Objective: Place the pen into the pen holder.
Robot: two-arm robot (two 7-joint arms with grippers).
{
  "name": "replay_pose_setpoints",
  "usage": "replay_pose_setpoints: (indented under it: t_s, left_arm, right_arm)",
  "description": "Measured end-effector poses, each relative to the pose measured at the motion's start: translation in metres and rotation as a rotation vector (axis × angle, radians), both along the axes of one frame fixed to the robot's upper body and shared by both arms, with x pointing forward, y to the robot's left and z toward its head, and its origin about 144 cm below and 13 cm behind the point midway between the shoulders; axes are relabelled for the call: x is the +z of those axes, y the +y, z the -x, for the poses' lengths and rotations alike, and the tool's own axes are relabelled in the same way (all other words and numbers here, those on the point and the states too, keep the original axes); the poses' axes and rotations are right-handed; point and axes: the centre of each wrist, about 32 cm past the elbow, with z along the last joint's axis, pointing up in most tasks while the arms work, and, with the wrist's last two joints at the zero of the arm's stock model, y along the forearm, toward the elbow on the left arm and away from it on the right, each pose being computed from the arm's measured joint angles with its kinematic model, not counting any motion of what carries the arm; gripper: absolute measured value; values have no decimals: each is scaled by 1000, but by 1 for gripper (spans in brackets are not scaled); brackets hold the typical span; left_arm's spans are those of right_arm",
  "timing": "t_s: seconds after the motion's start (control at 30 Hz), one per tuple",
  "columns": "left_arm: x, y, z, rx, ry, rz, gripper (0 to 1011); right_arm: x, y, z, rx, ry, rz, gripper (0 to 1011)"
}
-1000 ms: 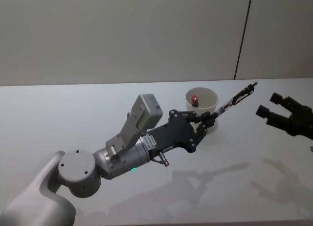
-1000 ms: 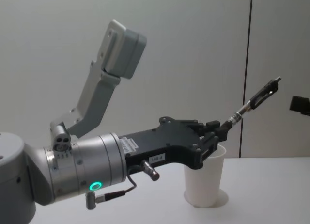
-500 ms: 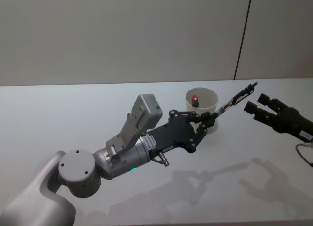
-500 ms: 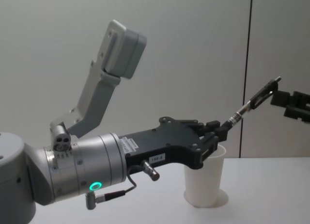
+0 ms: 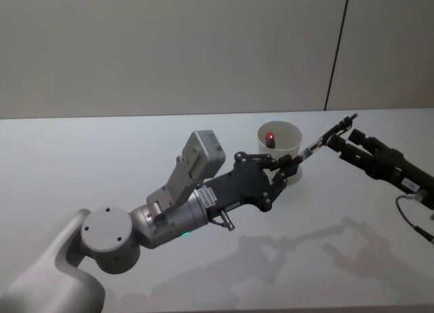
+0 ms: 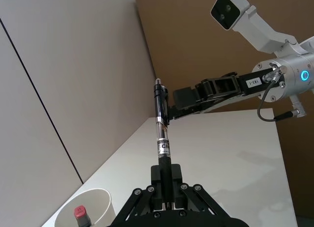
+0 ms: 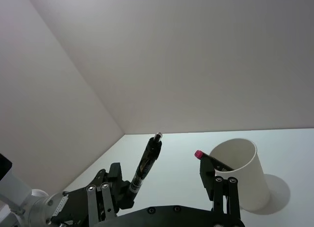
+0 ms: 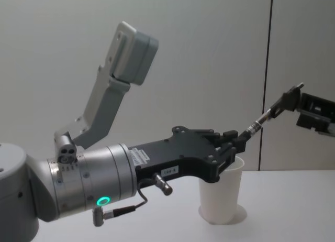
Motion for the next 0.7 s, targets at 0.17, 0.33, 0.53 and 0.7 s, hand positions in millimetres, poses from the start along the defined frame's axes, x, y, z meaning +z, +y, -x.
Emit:
replay_pose_setpoints:
  t_s: [0.17, 0.33, 0.53, 0.7]
  left_arm:
    - [0, 0, 0, 0, 0, 0, 129]
    - [0, 0, 0, 0, 0, 0, 129]
    - [0, 0, 0, 0, 0, 0, 129]
    - [0, 0, 0, 0, 0, 0, 129]
  right_arm:
    - [1, 8, 3, -23, 24, -21, 1001]
    - [1, 14, 6, -42, 46, -41, 1002]
    - [2, 19, 9, -51, 63, -60, 1002]
    - [2, 22, 11, -56, 79, -77, 1001]
